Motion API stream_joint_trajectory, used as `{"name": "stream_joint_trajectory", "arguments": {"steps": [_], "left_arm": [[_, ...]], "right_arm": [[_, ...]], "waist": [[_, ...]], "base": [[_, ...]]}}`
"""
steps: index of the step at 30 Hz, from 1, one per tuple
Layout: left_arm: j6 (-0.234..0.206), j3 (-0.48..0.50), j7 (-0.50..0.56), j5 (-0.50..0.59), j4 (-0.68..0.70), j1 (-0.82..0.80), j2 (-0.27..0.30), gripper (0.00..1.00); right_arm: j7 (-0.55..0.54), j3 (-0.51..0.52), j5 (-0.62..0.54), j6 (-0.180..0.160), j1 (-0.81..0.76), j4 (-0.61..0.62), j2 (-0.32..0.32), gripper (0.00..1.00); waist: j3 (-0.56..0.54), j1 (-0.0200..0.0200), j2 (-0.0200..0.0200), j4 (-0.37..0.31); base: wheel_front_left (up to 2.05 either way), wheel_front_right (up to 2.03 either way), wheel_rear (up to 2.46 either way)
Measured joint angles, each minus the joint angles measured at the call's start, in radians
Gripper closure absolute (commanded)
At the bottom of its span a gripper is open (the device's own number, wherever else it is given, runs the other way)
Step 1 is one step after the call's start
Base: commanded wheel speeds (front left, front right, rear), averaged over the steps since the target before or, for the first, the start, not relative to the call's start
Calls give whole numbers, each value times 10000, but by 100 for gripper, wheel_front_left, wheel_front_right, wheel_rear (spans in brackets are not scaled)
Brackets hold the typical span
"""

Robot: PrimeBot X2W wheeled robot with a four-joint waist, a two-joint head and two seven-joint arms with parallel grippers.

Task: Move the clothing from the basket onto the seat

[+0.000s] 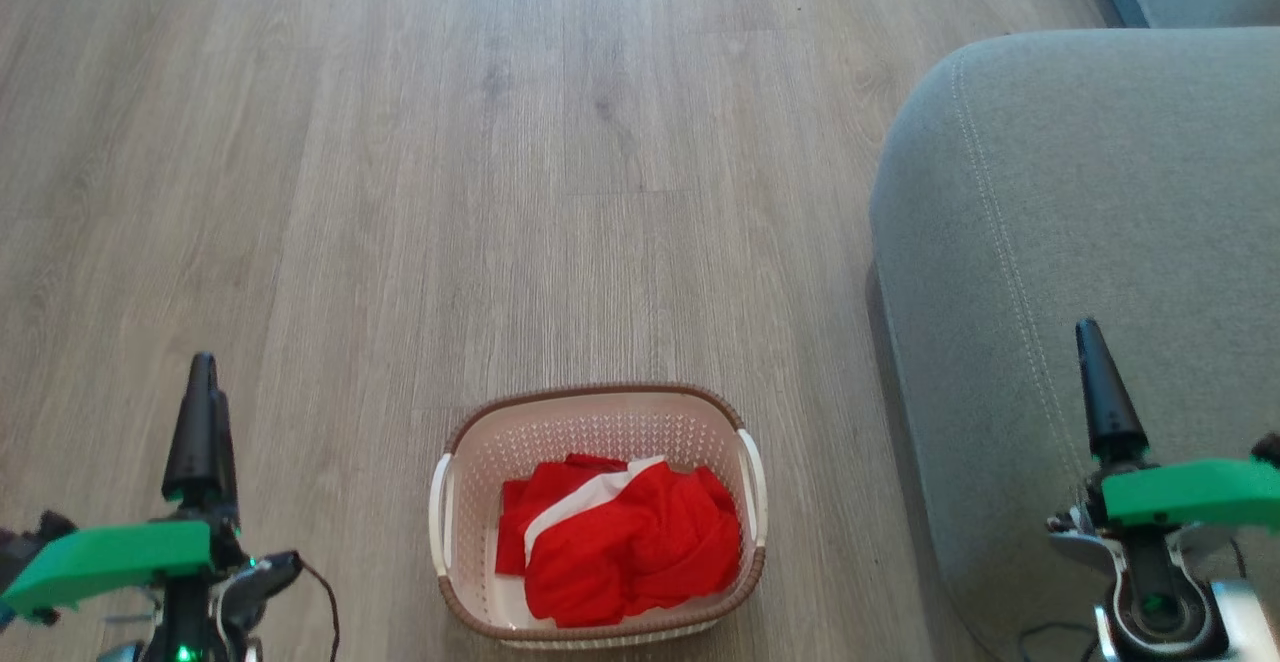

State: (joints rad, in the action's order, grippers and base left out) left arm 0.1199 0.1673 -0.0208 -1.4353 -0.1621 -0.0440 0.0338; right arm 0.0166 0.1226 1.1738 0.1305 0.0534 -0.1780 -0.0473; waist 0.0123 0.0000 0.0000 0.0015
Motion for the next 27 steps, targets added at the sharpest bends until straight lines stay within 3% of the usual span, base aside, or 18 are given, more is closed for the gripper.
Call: {"name": "stream_joint_trajectory", "arguments": {"steps": [20,27], "left_arm": [[2,-36,-525,1528,1289,-65,4,0],[0,-391,-750,3172,1636,-64,4,0]], "right_arm": [[516,-376,-3388,0,188,936,0,0],[725,-571,-4470,0,189,1177,0,0]], "waist": [[66,0,0,5],[164,0,0,5]], "base": [[0,0,0],[0,0,0]]}}
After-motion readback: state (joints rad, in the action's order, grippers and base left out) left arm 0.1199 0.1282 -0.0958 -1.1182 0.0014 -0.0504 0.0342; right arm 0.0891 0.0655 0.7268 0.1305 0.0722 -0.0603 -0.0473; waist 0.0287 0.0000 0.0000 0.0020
